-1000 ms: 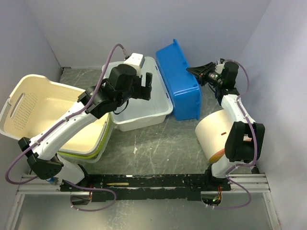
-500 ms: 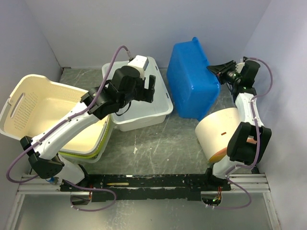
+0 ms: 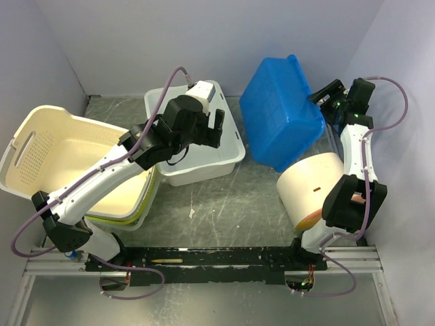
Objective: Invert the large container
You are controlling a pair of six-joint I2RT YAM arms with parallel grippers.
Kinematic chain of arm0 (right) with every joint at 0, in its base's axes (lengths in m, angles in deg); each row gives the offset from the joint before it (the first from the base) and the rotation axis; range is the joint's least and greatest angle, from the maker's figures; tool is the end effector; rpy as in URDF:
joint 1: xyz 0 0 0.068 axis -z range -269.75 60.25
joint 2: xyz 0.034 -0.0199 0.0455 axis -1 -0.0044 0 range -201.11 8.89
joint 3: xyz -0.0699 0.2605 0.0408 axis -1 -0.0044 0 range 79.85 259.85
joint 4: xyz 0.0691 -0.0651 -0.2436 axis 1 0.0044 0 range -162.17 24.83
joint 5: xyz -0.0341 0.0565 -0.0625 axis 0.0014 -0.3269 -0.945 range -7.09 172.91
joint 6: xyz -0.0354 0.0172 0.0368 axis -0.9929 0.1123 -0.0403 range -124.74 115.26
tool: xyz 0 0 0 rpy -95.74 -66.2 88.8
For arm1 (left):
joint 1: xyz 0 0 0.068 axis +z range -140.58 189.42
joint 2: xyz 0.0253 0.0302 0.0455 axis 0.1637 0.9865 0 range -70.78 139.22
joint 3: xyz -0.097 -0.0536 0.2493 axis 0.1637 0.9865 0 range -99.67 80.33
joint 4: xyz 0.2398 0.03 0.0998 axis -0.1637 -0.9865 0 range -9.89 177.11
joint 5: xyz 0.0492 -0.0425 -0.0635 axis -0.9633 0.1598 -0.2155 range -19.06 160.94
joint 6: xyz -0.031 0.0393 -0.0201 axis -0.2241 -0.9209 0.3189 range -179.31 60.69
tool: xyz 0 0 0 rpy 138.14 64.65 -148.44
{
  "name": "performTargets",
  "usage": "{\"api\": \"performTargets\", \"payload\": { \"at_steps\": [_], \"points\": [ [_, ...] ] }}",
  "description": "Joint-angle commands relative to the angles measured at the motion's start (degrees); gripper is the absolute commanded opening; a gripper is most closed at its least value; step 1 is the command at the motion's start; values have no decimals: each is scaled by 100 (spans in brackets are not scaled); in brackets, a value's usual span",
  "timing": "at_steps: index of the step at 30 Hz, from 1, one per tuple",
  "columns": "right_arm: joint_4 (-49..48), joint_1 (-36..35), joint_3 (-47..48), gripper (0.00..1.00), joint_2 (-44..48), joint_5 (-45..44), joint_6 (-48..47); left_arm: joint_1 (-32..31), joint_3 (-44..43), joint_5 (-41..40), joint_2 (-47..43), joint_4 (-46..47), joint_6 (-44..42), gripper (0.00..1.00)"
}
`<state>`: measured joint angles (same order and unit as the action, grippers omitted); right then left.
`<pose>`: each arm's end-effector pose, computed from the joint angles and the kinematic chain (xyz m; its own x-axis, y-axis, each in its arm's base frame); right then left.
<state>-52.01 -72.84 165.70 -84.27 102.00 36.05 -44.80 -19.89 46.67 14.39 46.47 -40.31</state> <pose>0.3677 -0.0995 0.3559 -0.3360 0.7475 -0.5730 0.2863 0.6606 0.6940 0.1961 -0.2468 0.4522 -0.4089 0.0598 -0.9106 0.4122 0.9023 -0.1259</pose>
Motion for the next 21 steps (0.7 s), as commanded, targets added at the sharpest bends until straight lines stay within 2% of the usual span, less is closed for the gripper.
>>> {"api": "performTargets", "payload": {
  "at_steps": [1, 8, 14, 21],
  "points": [
    [960, -118, 245, 79, -122, -1212, -765, -50, -177, 58, 83, 17, -90, 98],
    [1390, -576, 655, 87, -68, -2523, -1168, -63, -192, 111, 149, 47, -99, 98],
    [1727, -1152, 1052, 95, -139, -4124, -1547, -72, -181, 116, 156, 39, -101, 100],
    [1888, -1233, 1154, 98, -194, -4955, -1718, -80, -141, 107, 106, 30, -100, 100]
  ]
}}
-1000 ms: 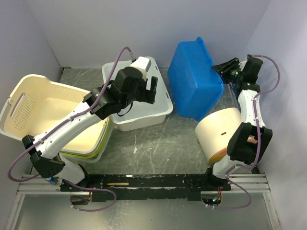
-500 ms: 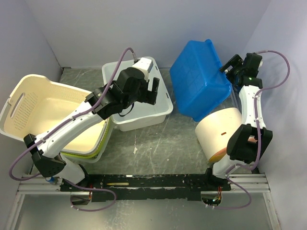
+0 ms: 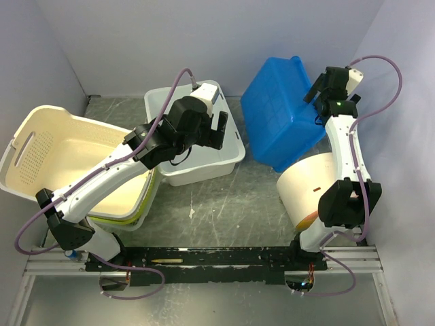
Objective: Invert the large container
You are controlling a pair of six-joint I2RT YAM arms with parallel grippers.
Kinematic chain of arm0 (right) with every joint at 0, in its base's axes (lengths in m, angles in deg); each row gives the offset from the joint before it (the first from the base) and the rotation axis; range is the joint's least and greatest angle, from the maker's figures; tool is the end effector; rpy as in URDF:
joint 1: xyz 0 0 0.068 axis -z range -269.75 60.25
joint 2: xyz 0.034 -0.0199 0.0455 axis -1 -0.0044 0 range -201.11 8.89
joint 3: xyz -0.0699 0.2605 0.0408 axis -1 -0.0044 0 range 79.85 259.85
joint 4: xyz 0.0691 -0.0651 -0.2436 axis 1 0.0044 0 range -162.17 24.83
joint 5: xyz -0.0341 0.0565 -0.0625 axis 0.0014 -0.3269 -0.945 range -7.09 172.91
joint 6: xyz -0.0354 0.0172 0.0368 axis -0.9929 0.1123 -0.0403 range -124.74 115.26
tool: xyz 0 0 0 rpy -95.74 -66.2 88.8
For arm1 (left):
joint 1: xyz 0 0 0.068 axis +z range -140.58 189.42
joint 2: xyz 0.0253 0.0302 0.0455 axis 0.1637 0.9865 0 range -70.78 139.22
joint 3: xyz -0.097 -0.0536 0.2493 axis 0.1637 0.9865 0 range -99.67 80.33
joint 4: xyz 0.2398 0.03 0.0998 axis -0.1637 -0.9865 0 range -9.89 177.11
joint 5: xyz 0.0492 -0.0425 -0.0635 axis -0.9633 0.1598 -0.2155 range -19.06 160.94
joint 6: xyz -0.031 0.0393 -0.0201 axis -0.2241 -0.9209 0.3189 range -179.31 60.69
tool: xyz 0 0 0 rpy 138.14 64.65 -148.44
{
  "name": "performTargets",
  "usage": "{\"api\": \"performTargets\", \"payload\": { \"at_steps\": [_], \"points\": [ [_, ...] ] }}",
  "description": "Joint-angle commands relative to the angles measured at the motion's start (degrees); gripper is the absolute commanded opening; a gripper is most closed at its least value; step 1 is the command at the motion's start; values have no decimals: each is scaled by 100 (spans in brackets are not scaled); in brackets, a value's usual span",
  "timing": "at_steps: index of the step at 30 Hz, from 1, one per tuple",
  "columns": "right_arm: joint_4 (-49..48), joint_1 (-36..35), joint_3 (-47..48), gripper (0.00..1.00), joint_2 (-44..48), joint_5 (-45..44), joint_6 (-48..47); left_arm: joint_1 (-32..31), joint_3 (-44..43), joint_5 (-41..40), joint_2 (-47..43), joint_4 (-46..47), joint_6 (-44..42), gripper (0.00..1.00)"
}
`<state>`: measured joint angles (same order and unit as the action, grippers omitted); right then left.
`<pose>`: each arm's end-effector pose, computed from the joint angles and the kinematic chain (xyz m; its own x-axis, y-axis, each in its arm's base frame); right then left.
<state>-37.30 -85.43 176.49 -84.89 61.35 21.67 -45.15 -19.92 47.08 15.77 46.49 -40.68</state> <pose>0.3679 -0.0408 0.3924 -0.3041 0.4379 -0.8460 0.5762 0.7918 0.2028 0.1991 -0.2547 0.4451 -0.4199 0.0862 -0.9035 0.4243 0.8986 -0.1114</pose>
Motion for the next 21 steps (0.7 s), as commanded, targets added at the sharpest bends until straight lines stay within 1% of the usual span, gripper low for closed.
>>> {"api": "performTargets", "payload": {
  "at_steps": [1, 16, 21],
  "points": [
    [427, 25, 89, 99, -140, -978, -326, -48, -123, 65, -47, 36, -62, 100],
    [549, -27, 357, 100, -4, -1154, -538, -64, 48, 39, -178, 72, -11, 100],
    [540, -35, 369, 100, 133, -1025, -537, -64, 48, 26, -196, 70, 9, 100]
  ]
}}
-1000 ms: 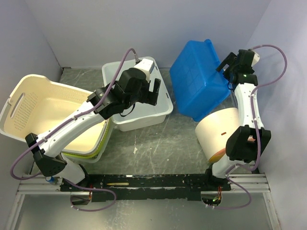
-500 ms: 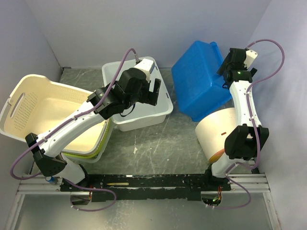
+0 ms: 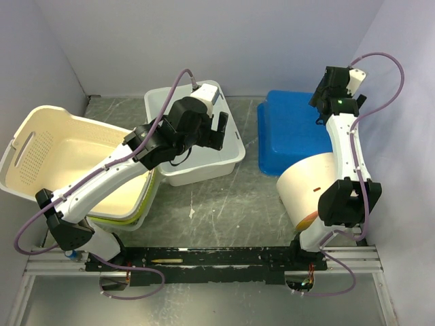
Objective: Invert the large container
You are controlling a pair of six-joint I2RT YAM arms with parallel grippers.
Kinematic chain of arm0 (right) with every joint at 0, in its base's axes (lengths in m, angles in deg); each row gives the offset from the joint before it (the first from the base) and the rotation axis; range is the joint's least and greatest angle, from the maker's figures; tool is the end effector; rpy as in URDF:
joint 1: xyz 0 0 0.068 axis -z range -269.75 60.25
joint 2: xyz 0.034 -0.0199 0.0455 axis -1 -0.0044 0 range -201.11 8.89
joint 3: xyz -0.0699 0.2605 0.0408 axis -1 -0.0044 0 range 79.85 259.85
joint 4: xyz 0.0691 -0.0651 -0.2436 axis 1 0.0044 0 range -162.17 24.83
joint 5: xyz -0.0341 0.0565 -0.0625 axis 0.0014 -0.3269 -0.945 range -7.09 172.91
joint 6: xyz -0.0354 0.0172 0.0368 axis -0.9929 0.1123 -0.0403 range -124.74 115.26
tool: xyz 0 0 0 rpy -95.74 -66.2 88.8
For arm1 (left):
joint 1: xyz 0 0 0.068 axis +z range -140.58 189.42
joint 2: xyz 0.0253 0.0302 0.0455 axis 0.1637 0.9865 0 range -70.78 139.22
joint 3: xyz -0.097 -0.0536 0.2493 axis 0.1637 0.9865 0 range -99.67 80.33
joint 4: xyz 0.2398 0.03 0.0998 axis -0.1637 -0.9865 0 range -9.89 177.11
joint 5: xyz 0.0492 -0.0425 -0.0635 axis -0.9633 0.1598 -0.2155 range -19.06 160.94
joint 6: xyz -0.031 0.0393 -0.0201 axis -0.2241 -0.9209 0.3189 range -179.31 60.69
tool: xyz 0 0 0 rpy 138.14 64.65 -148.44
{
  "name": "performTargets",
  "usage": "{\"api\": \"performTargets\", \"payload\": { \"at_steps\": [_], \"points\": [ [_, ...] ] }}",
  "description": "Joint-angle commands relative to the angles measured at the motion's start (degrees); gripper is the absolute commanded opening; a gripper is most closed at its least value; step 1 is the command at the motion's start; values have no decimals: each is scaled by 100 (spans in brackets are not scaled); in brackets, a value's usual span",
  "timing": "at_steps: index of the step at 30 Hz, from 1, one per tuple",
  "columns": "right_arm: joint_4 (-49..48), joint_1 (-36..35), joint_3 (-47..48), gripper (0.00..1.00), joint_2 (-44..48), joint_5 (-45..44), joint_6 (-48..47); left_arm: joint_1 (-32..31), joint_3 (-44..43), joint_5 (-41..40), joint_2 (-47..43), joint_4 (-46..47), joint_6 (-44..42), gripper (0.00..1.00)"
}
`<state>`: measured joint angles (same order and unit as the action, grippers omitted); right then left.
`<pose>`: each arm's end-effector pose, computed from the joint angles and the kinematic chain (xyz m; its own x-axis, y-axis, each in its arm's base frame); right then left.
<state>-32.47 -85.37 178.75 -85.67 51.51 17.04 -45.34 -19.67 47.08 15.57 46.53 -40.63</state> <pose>0.3634 -0.0463 0.3947 -0.3545 0.3449 -0.8691 0.6681 0.7438 0.0227 0.1978 -0.2547 0.4449 -0.4201 0.0870 -0.9033 0.4269 0.8973 -0.1121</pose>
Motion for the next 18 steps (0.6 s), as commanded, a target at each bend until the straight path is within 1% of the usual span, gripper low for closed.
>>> {"api": "performTargets", "payload": {
  "at_steps": [1, 5, 7, 9, 14, 18],
  "points": [
    [15, -47, 133, 100, 264, 31, -94, -43, 25, 15, -186, 67, 4, 100],
    [-299, -175, 18, 100, 553, 713, -299, -43, 8, -3, -195, 60, 4, 100],
    [-486, -369, -78, 100, 656, 1340, -422, -50, 7, -20, -207, 61, 21, 100],
    [-586, -733, -114, 100, 659, 1787, -482, -43, 29, -40, -221, 76, 37, 100],
    [-520, -1580, 16, 100, 77, 2469, -302, -49, 75, -79, -296, 65, 92, 100],
    [-508, -1726, -16, 100, -450, 2857, -8, -44, 119, -127, -383, 30, 92, 100]
  ]
}}
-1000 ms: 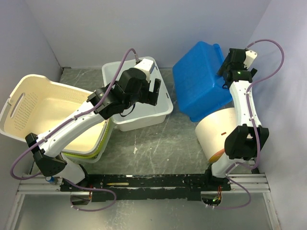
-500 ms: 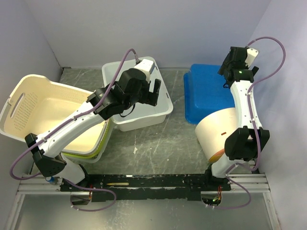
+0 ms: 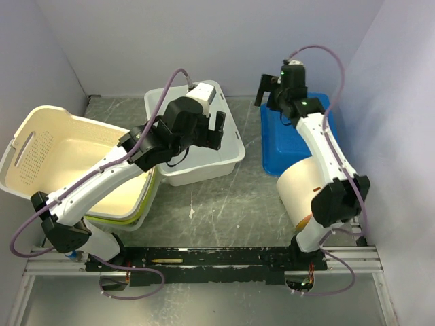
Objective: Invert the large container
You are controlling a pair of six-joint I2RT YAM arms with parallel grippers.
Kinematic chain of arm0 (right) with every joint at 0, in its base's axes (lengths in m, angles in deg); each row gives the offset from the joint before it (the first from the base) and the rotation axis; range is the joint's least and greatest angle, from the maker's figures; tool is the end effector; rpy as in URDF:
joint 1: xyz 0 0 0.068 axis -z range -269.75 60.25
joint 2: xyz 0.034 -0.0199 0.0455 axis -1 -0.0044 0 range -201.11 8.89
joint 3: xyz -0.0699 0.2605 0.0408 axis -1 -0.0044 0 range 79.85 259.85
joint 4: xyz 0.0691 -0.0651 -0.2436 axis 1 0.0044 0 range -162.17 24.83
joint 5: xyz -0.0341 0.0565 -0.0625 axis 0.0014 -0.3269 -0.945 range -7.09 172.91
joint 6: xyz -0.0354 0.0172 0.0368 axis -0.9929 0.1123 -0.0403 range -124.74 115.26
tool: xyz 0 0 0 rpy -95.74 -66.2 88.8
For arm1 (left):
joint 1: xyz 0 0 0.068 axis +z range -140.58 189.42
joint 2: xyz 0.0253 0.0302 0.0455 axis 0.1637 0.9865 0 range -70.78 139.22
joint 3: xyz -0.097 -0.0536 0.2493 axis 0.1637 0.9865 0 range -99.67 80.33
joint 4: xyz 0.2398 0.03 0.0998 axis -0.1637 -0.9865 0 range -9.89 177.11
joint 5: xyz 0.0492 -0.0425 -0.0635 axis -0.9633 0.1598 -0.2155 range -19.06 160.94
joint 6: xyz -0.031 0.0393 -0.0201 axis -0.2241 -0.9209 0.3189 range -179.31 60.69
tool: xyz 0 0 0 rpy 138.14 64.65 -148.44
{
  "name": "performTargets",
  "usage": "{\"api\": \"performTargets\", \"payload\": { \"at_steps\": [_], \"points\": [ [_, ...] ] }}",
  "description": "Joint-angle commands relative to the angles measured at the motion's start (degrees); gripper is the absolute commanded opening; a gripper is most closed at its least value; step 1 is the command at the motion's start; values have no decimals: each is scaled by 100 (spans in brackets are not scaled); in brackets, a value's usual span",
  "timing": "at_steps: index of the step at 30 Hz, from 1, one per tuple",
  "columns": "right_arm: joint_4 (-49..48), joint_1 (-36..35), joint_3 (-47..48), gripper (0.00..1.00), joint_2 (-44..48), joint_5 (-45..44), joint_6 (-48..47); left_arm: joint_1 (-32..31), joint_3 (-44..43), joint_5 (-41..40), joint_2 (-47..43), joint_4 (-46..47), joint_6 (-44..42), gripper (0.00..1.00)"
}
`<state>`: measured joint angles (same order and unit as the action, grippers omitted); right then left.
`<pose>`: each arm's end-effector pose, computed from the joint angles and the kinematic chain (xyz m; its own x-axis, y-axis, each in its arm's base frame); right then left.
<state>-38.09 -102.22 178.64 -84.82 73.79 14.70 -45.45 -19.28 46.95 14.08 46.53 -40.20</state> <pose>0.3637 0.0748 0.4056 -0.4724 0.2322 -0.8503 0.0842 0.9721 0.2187 0.1926 -0.2483 0.4505 -0.4125 0.0665 -0.9085 0.4251 0.8961 -0.1274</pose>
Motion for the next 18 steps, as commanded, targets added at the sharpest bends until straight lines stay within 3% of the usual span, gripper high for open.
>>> {"api": "performTargets", "payload": {
  "at_steps": [1, 7, 18],
  "points": [
    [60, -43, -45, 100, -644, 700, 261, -36, 101, -136, -252, 18, 49, 100],
    [220, -43, -209, 100, -1258, 745, 233, -37, 120, -182, -245, -47, 49, 100],
    [583, 90, 132, 100, -1932, -1151, -70, -38, 49, -30, -36, -11, 49, 100]
  ]
}}
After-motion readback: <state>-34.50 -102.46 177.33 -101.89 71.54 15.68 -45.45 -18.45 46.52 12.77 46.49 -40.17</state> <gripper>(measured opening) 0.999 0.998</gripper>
